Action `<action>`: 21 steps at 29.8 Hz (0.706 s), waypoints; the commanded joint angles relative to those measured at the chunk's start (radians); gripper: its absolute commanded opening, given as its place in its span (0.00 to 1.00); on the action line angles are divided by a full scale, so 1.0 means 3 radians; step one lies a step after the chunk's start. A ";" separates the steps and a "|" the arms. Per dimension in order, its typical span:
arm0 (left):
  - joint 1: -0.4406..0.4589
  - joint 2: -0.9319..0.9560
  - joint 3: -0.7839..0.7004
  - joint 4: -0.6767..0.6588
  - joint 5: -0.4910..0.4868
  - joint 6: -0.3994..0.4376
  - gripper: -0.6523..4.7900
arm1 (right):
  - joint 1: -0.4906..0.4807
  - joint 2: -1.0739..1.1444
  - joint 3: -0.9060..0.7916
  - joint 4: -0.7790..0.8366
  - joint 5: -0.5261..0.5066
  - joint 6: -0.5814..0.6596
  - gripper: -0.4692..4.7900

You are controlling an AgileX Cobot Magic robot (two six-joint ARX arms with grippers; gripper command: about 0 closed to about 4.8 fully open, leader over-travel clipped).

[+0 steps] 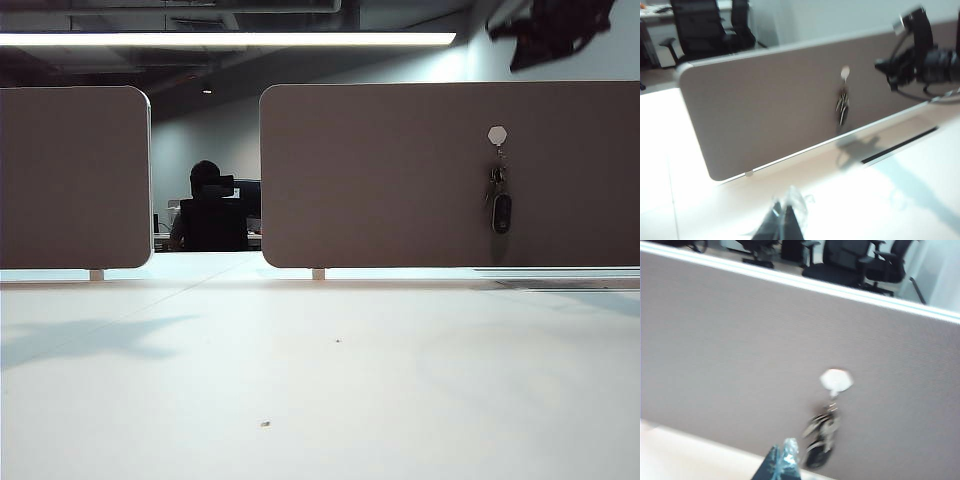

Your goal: Hang the bunch of keys on the hook.

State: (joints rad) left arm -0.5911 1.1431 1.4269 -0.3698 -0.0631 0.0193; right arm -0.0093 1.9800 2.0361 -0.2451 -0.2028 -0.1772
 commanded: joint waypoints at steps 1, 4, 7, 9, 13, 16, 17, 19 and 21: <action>-0.0009 -0.0525 -0.0102 -0.0381 -0.0118 -0.0116 0.11 | 0.0074 -0.0425 -0.0441 0.0019 -0.0006 -0.0009 0.07; -0.0009 -0.1053 -0.0319 -0.0565 -0.0151 -0.0130 0.11 | 0.0141 -0.0905 -0.0922 0.0032 -0.0004 -0.0009 0.07; -0.0009 -0.1587 -0.0604 -0.0692 -0.0229 -0.0161 0.11 | 0.0203 -0.1397 -0.1378 0.0033 -0.0004 -0.0008 0.07; -0.0009 -0.1924 -0.0825 -0.0693 -0.0318 -0.0184 0.11 | 0.0254 -0.1757 -0.1694 0.0036 -0.0004 -0.0006 0.07; -0.0008 -0.2427 -0.1240 -0.0690 -0.0324 -0.0188 0.11 | 0.0376 -0.2419 -0.2252 0.0032 0.0005 0.0018 0.07; -0.0009 -0.2678 -0.1582 -0.0636 -0.0312 -0.0188 0.11 | 0.0406 -0.2950 -0.2706 0.0050 0.0008 0.0192 0.07; -0.0009 -0.2749 -0.1719 -0.0582 -0.0312 -0.0189 0.11 | 0.0421 -0.3157 -0.2890 0.0064 0.0008 0.0285 0.07; -0.0009 -0.2828 -0.1946 -0.0449 -0.0286 -0.0189 0.11 | 0.0463 -0.3484 -0.3185 0.0102 0.0010 0.0411 0.07; -0.0009 -0.2873 -0.2224 -0.0229 -0.0111 -0.0192 0.11 | 0.0511 -0.3843 -0.3517 0.0136 0.0042 0.0449 0.07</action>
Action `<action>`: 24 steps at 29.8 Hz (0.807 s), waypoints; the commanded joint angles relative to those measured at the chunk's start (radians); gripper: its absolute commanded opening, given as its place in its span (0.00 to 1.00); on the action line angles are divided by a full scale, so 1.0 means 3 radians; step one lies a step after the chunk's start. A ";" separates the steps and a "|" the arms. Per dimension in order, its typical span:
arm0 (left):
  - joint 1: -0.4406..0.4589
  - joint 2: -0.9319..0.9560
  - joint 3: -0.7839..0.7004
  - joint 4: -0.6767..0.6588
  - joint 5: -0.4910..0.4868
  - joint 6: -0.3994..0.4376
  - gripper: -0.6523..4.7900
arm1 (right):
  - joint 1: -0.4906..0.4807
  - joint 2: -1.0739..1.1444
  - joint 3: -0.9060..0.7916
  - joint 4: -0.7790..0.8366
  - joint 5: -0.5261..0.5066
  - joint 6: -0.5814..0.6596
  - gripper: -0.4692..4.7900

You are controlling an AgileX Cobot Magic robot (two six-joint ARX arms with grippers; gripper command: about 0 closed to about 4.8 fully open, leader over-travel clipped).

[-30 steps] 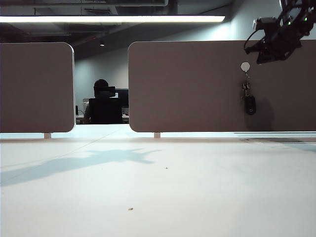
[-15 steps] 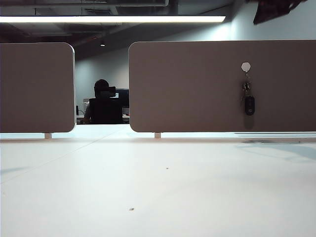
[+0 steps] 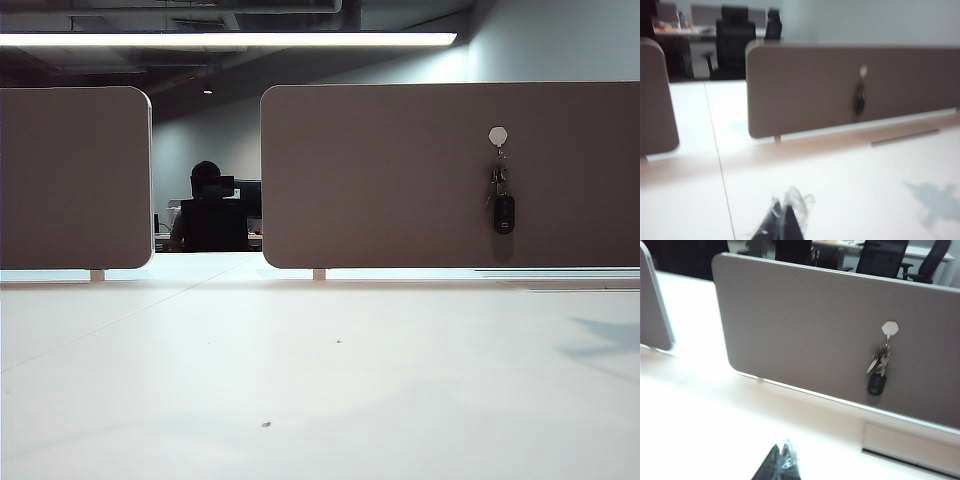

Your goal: Hang the bunch of keys on the hook.

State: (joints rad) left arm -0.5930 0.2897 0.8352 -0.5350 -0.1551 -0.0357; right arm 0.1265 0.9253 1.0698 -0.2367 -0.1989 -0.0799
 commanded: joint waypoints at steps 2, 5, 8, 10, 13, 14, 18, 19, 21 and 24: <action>-0.0003 -0.0036 -0.0528 0.0561 0.0366 -0.0019 0.11 | 0.0093 -0.0660 -0.0612 0.0118 0.0086 0.0125 0.07; -0.0003 -0.0036 -0.0947 0.0951 0.0446 -0.0023 0.11 | 0.0141 -0.1091 -0.1048 0.0161 0.0084 0.0130 0.07; -0.0003 -0.0034 -0.1287 0.1267 0.0497 -0.0107 0.11 | 0.0198 -0.1447 -0.1462 0.0278 0.0106 0.0131 0.07; -0.0003 -0.0034 -0.1502 0.1479 0.0534 -0.0209 0.11 | 0.0197 -0.1668 -0.1728 0.0313 0.0136 0.0183 0.07; -0.0003 -0.0034 -0.1820 0.1724 0.0532 -0.0366 0.11 | 0.0197 -0.1882 -0.2087 0.0364 0.0023 0.0348 0.07; -0.0003 -0.0034 -0.1923 0.1794 0.0532 -0.0418 0.11 | 0.0197 -0.1933 -0.2191 0.0389 -0.0034 0.0380 0.07; -0.0003 -0.0042 -0.2200 0.1981 0.0534 -0.0572 0.11 | 0.0197 -0.2130 -0.2602 0.0544 -0.0167 0.0381 0.07; -0.0003 -0.0043 -0.2260 0.2015 0.0534 -0.0601 0.11 | 0.0197 -0.2158 -0.2679 0.0587 -0.0178 0.0381 0.07; -0.0003 -0.0042 -0.2331 0.2015 0.0533 -0.0607 0.11 | 0.0197 -0.2219 -0.2834 0.0654 -0.0195 0.0381 0.07; -0.0003 -0.0042 -0.2427 0.2013 0.0618 -0.0610 0.11 | 0.0197 -0.2290 -0.3010 0.0659 -0.0235 0.0380 0.07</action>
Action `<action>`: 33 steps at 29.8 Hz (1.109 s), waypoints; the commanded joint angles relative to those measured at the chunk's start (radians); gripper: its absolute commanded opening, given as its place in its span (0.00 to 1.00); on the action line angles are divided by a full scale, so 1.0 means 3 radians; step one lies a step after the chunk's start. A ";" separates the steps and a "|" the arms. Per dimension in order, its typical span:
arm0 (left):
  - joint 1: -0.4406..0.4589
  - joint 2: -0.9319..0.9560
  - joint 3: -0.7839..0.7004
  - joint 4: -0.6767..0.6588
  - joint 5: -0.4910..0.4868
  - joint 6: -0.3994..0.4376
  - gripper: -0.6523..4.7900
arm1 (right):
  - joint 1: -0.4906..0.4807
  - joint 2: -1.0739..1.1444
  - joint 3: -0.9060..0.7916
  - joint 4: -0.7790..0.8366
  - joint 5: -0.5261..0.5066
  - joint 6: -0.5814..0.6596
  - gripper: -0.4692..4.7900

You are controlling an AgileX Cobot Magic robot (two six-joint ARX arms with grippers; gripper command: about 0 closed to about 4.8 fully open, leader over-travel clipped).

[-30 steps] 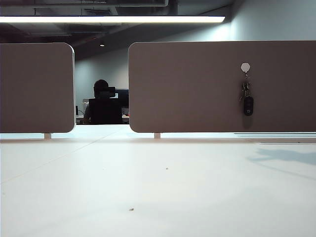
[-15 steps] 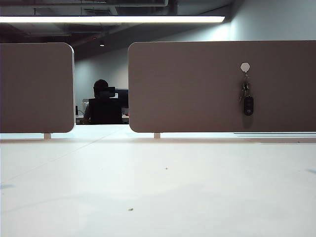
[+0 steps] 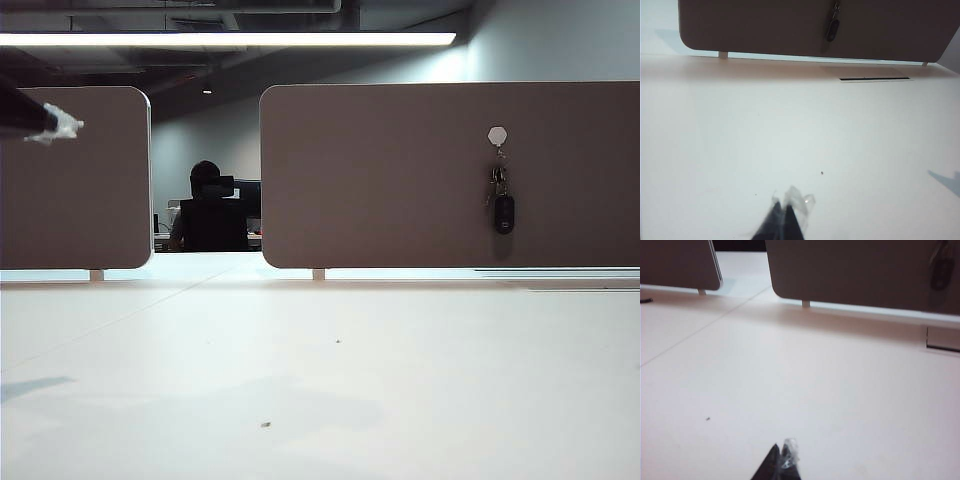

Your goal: Hang the bunch of keys on the hook.

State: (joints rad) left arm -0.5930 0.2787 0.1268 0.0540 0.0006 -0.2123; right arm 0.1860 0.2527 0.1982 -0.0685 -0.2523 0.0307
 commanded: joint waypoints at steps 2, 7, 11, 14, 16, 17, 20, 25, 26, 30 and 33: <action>-0.0003 -0.0005 -0.0111 0.0050 0.0173 -0.0025 0.11 | -0.0001 -0.0083 -0.0235 0.0145 -0.0065 0.0088 0.07; -0.0003 -0.0005 -0.0165 0.0050 0.0188 -0.0027 0.11 | -0.0001 -0.0249 -0.0565 0.0477 -0.0031 0.0449 0.07; -0.0003 -0.0005 -0.0203 0.0048 0.0187 -0.0027 0.11 | 0.0003 -0.0403 -0.0652 0.0287 0.0107 0.0408 0.07; -0.0003 -0.0005 -0.0249 0.0051 0.0172 -0.0028 0.11 | 0.0003 -0.0520 -0.0652 0.0280 0.0151 0.0407 0.07; -0.0003 -0.0005 -0.0287 0.0050 0.0169 -0.0028 0.11 | 0.0003 -0.0610 -0.0652 0.0287 0.0212 0.0403 0.07; -0.0003 -0.0005 -0.0300 0.0048 0.0148 -0.0028 0.11 | 0.0003 -0.0652 -0.0652 0.0278 0.0275 0.0402 0.07; -0.0003 -0.0005 -0.0329 0.0042 0.0058 -0.0031 0.11 | 0.0001 -0.0786 -0.0652 0.0243 0.0418 0.0395 0.07; -0.0003 -0.0005 -0.0327 0.0037 0.0086 -0.0018 0.12 | 0.0052 -0.0839 -0.0651 0.0256 0.0448 0.0394 0.07; -0.0003 -0.0005 -0.0327 0.0046 0.0085 -0.0017 0.12 | 0.0090 -0.0839 -0.0651 0.0271 0.0501 0.0394 0.07; -0.0003 -0.0005 -0.0327 0.0043 0.0084 -0.0017 0.12 | 0.0281 -0.0839 -0.0651 0.0409 0.0706 0.0298 0.07; -0.0003 -0.0005 -0.0327 0.0043 0.0084 -0.0017 0.12 | 0.0300 -0.0839 -0.0651 0.0404 0.0749 0.0298 0.07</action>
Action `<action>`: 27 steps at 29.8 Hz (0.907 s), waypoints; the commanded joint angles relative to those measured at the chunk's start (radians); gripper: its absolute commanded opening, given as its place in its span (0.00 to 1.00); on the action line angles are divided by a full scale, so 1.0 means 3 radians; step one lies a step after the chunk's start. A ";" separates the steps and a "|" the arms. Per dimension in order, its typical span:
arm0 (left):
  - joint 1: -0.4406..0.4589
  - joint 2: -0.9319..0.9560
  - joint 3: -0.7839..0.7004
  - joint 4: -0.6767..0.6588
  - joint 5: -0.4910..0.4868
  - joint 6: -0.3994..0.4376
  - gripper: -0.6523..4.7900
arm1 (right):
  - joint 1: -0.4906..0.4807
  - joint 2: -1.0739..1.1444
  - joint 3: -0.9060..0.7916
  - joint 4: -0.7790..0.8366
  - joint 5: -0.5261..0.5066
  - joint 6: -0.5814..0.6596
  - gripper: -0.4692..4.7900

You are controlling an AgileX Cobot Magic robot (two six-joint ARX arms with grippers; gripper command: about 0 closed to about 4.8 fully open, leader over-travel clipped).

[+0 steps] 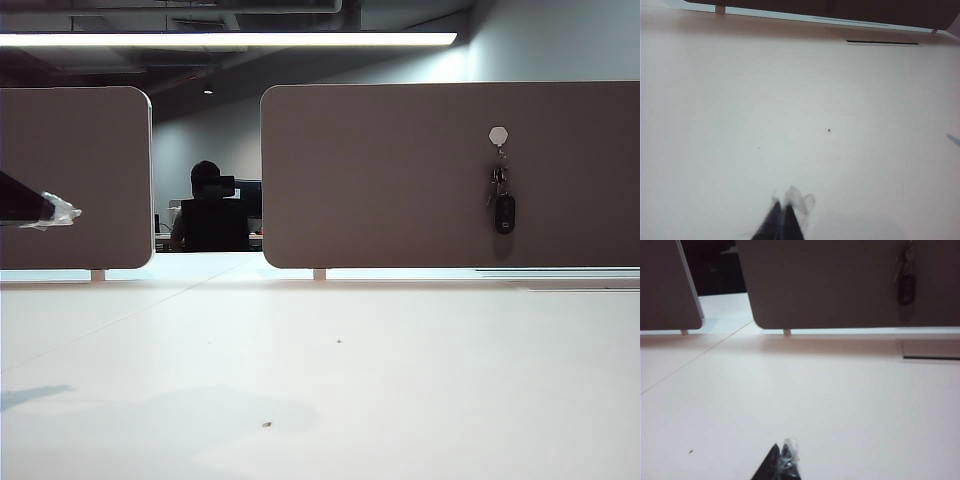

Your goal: Hang the bunch of keys on the hook.

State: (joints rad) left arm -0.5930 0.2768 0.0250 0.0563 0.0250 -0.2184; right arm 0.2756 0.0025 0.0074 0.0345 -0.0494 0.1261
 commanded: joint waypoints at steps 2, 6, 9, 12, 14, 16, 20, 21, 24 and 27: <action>0.0008 -0.0020 0.0011 0.0032 -0.0003 0.0004 0.12 | -0.0028 -0.0005 -0.0015 0.0056 0.0093 -0.0024 0.07; 0.0272 -0.0182 0.0009 0.0015 0.0228 0.0004 0.12 | -0.0168 -0.0005 -0.0015 0.0066 0.0193 -0.0022 0.07; 0.0668 -0.0337 0.0006 0.0017 0.0403 0.0003 0.12 | -0.0290 -0.0005 -0.0015 0.0065 0.0189 -0.0017 0.07; 0.1094 -0.0510 0.0004 0.0015 0.0416 0.0004 0.12 | -0.0393 -0.0005 -0.0015 0.0046 0.0192 -0.0011 0.07; 0.1331 -0.0670 -0.0015 0.0017 0.0361 0.0004 0.12 | -0.0450 -0.0005 -0.0015 0.0033 0.0196 -0.0011 0.07; 0.1518 -0.0856 -0.0045 0.0015 0.0355 0.0004 0.12 | -0.0523 -0.0005 -0.0015 0.0036 0.0243 -0.0011 0.07; 0.1670 -0.0905 -0.0060 0.0051 0.0355 0.0004 0.12 | -0.0664 -0.0005 -0.0015 0.0107 0.0474 -0.0013 0.08; 0.1670 -0.0905 -0.0060 0.0037 0.0355 0.0004 0.12 | -0.0701 -0.0005 -0.0015 0.0128 0.0473 -0.0014 0.08; 0.1670 -0.0905 -0.0060 0.0031 0.0403 0.0004 0.12 | -0.0802 -0.0005 -0.0014 0.0144 0.0407 -0.0014 0.08; 0.1670 -0.0905 -0.0060 0.0028 0.0404 0.0004 0.12 | -0.0857 -0.0005 -0.0014 0.0064 0.0182 -0.0011 0.08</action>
State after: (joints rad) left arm -0.0925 0.0048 0.0055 0.0578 0.1398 -0.2184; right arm 0.0200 0.0025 0.0074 0.0586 0.0483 0.1219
